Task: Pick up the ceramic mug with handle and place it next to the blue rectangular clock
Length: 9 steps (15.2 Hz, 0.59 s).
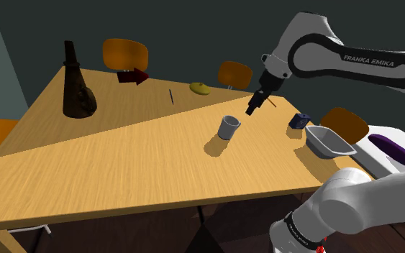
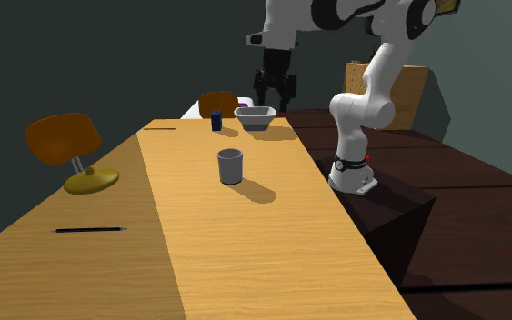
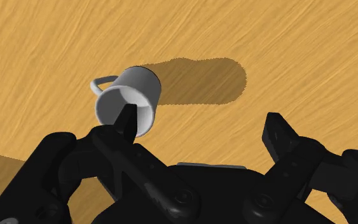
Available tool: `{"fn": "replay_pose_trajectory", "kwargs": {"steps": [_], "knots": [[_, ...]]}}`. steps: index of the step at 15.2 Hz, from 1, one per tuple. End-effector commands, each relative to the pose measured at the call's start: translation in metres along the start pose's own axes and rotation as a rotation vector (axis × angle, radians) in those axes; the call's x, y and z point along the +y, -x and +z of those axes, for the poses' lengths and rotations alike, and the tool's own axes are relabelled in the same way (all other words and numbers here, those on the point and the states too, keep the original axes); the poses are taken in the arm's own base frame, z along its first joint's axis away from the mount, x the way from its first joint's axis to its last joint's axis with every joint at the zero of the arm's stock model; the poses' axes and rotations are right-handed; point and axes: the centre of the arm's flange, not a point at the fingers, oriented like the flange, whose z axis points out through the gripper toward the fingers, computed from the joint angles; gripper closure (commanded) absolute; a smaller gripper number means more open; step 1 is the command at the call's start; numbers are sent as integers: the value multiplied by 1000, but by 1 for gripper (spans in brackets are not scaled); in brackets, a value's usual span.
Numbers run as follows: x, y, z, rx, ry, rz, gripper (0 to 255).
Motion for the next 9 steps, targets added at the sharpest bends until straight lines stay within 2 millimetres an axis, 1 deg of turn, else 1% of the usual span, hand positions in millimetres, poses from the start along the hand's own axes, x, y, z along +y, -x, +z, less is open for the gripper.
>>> {"fn": "replay_pose_trajectory", "kwargs": {"steps": [1,9], "knots": [[5,-13,24,-8,2,-11,0],[37,-62,115,-44,10,-51,0]]}}
